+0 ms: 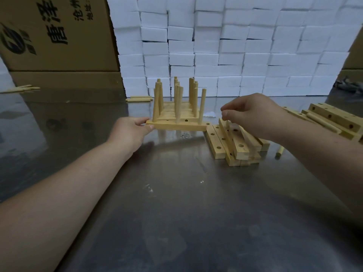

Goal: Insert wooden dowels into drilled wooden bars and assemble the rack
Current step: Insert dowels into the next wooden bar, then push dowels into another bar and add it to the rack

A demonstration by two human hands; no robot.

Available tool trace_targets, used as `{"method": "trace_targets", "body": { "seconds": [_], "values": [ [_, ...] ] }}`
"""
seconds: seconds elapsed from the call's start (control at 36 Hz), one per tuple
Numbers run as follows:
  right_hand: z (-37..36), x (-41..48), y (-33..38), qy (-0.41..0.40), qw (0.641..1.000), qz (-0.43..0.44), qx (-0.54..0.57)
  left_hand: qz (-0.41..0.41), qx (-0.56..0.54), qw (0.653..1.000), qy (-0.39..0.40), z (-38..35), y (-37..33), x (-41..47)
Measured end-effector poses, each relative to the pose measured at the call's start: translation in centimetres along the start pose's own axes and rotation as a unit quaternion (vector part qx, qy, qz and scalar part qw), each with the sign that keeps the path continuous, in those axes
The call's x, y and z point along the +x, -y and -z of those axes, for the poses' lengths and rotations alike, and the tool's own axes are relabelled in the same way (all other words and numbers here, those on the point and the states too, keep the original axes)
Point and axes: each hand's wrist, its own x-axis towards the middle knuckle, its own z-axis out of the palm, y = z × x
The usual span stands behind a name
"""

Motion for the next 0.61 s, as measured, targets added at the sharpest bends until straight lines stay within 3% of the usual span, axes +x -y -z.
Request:
{"method": "trace_targets", "body": {
  "seconds": [0.28,0.44,0.61],
  "values": [
    [-0.1,0.0,0.1,0.014,1.0,0.007,-0.003,0.003,0.132,0.991,0.013,-0.3,0.6,0.4],
    [-0.2,-0.1,0.2,0.016,0.999,0.018,-0.024,0.021,0.273,0.96,0.064,-0.7,0.0,1.2],
    [0.1,-0.4,0.5,0.015,0.999,0.03,-0.03,-0.001,0.347,0.936,0.058,-1.4,-0.6,1.7]
  ]
}}
